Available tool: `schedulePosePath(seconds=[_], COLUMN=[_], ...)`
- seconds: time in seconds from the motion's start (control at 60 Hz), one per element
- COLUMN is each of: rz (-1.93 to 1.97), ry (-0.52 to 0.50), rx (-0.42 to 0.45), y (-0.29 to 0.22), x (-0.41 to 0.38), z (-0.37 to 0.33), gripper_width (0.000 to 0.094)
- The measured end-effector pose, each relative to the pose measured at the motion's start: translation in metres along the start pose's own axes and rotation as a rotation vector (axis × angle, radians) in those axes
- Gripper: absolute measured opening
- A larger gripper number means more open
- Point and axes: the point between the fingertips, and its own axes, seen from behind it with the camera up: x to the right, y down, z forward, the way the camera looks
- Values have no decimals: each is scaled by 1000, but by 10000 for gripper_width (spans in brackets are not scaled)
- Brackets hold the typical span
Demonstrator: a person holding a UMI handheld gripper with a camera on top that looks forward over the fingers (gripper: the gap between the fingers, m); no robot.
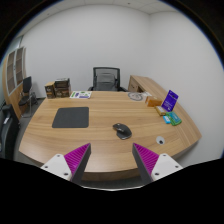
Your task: Arrange mouse
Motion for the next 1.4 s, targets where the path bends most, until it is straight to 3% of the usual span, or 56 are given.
schedulePosePath(seconds=[0.45, 0.917, 1.4], rz=[-21, -75, -82], ry=[-20, -85, -129], rx=[-8, -61, -103], y=[4, 15, 10], x=[72, 85, 77], z=[107, 255, 333], gripper_width=[860, 860, 862])
